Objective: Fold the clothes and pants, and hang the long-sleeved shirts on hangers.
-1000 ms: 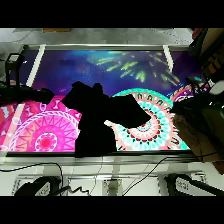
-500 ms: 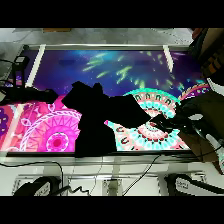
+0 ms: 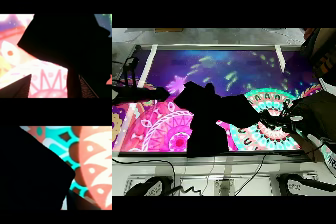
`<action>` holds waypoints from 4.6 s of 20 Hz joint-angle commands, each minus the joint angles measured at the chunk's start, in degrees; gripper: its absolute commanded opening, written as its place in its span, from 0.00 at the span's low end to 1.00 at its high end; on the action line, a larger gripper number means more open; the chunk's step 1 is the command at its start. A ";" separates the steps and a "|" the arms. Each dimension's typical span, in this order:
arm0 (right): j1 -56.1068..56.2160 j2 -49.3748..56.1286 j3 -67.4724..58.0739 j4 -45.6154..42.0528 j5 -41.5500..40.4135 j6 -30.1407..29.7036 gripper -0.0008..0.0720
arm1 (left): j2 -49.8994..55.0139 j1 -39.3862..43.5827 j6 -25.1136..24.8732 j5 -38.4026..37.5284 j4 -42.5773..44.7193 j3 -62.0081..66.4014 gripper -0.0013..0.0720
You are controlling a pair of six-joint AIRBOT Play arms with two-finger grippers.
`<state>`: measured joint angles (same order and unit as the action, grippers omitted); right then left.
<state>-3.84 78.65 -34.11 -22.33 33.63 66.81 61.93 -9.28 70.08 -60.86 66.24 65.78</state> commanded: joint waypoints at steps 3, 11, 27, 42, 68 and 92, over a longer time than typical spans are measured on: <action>3.87 0.33 0.07 1.33 -7.15 -0.09 0.10 | -1.11 -7.52 0.44 -6.12 -0.52 -9.81 0.89; 3.87 0.31 0.07 1.31 -7.08 -0.07 0.04 | -13.77 -6.99 -3.67 -9.88 -7.98 -40.04 0.89; 3.87 0.15 0.07 1.36 -6.14 -0.04 0.04 | -3.41 10.21 -5.11 2.05 -5.09 -44.24 0.77; 3.82 -3.56 -6.95 -8.74 -4.46 -1.97 0.04 | 1.53 11.85 -7.96 -3.41 2.23 -29.77 0.04; -3.43 7.34 -73.13 -59.23 27.08 21.84 0.03 | 16.44 -12.35 7.89 10.60 34.03 19.85 0.04; -3.26 -28.06 -15.47 -65.48 53.75 23.43 0.03 | 19.71 -18.10 -14.75 -14.93 45.83 2.89 0.04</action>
<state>-7.14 54.04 -54.43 -88.71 88.16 88.40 81.60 -26.94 58.30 -73.97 112.33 70.11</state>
